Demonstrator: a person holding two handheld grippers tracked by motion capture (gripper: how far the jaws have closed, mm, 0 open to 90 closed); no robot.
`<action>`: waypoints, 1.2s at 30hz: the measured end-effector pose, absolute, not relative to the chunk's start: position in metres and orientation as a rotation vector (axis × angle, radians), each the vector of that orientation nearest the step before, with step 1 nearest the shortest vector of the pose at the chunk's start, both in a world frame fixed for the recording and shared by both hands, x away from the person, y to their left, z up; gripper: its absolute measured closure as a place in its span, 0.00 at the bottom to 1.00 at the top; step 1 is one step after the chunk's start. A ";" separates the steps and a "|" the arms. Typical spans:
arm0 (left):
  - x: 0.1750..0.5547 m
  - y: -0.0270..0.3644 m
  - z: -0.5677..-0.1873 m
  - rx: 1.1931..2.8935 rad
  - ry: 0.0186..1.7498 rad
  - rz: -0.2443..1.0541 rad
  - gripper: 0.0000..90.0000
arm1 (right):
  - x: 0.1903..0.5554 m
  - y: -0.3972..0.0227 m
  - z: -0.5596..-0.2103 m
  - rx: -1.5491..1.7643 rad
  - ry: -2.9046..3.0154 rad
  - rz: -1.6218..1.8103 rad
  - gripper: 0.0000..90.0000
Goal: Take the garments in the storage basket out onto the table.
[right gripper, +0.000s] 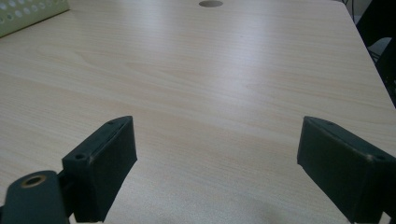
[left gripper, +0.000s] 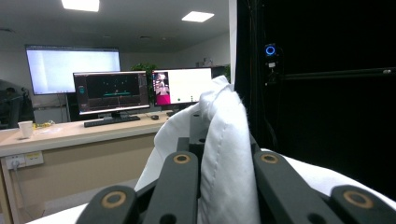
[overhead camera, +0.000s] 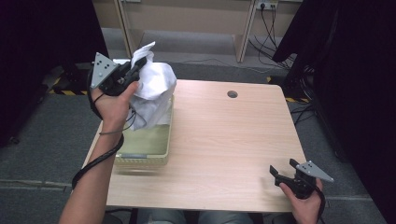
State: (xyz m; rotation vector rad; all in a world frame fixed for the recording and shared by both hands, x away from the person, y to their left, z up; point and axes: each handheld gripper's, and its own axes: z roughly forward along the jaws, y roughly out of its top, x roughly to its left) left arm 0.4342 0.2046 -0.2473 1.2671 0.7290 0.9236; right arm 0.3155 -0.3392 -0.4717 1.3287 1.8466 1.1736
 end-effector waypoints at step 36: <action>0.427 0.196 -0.222 1.219 0.671 0.936 0.93 | 0.315 -0.339 -0.472 1.333 1.845 1.177 0.14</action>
